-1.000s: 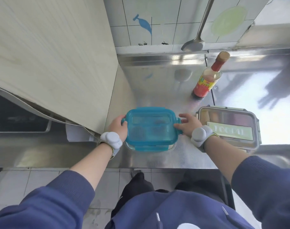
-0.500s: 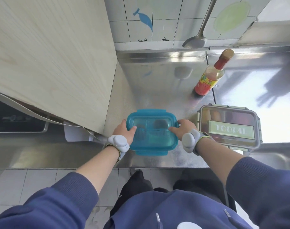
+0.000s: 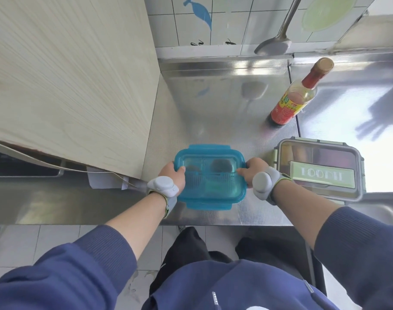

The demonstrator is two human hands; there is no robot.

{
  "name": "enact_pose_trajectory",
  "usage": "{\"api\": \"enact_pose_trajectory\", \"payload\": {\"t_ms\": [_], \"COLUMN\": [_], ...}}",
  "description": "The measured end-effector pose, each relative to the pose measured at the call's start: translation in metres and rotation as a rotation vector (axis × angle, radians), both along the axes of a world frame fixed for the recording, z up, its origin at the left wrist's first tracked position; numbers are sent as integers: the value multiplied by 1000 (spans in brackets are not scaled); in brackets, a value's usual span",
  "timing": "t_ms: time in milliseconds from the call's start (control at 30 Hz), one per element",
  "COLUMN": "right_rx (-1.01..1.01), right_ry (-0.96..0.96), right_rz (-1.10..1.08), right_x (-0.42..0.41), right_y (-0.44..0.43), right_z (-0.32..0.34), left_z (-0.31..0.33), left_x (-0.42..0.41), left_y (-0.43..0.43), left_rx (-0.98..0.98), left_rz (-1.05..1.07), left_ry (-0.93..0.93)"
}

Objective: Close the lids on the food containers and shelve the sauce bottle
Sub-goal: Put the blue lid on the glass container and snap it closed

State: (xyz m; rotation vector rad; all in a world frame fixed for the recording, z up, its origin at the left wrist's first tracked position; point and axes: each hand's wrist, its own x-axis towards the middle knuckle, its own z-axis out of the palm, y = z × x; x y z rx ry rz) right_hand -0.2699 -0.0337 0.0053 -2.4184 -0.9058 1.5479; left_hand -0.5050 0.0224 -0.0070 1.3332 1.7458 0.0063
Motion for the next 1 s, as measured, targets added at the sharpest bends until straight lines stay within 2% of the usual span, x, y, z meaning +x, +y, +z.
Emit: {"api": "enact_pose_trajectory", "payload": {"t_ms": [133,200,300,367,433,600,833,1000], "right_rx": [-12,78,366,403,393,361,316,296], "right_ry": [-24,-145,-223,-226,-237,-258,-265,-279], "right_rz": [82,236,535,670,719,726,705,717], "right_x": [2,0,-9,-17,-22,-27,-30,-31], "right_y": [3,9,22,28,32,37,47,50], "right_z": [9,17,27,28,28,26,27,31], "left_z": [4,9,18,17,10,6,13,11], "left_x": [4,7,9,10,13,25,31,32], "left_y": [0,-6,-22,-30,-32,-38,-46,-46], "left_rx": [25,193,468,498,468,500,487,500], "left_rz": [-53,-191,-757,-1077,-1212,-1190,-1104,-1119], "left_ry": [30,88,275,382,445,557,510,533]}}
